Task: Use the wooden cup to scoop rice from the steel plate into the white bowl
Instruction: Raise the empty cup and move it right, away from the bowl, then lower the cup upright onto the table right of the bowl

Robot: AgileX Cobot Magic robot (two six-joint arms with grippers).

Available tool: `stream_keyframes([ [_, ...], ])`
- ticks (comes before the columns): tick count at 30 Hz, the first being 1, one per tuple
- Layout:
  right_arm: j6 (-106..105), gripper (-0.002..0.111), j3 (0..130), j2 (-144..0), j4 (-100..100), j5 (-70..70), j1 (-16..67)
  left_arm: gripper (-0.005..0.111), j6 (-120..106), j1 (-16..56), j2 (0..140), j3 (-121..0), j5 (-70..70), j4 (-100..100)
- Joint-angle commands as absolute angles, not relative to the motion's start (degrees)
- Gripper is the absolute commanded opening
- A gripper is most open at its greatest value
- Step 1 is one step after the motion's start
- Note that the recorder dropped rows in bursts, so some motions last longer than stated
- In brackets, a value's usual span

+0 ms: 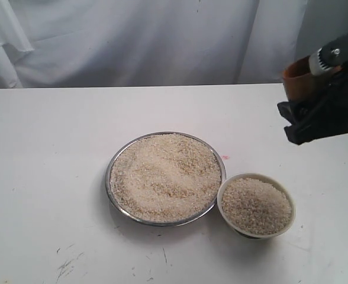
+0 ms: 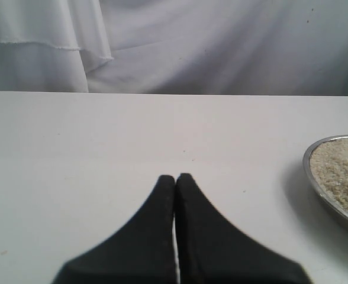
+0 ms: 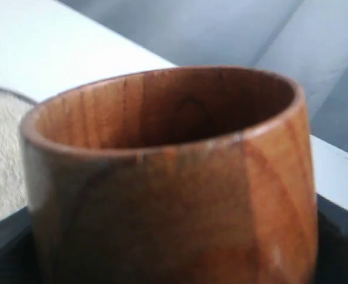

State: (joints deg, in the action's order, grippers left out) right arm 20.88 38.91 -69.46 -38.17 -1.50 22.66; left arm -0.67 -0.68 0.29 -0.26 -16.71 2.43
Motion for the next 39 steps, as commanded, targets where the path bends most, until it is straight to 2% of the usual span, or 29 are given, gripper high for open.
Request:
stream_keyframes([
  [1,14.4,0.000,34.7,-69.0,-26.3,15.1,18.2,0.000,-0.5,-0.6,0.0,0.0,-16.3,2.5],
  [7,1.4,0.000,28.8,-69.6,-15.8,28.8,14.7,0.000,-0.5,-0.6,0.0,0.0,-16.3,2.5],
  [17,0.9,0.000,27.2,-77.0,-13.4,39.0,11.2,0.000,-0.5,-0.6,0.0,0.0,-16.3,2.5],
  [32,-2.6,0.000,36.5,-94.5,-11.1,48.7,10.7,0.000,-0.5,-0.6,0.0,0.0,-16.3,2.5],
  [39,-2.7,0.000,42.2,-104.1,-12.2,51.2,6.2,0.000,-0.5,-0.6,0.0,0.0,-16.3,2.5],
])
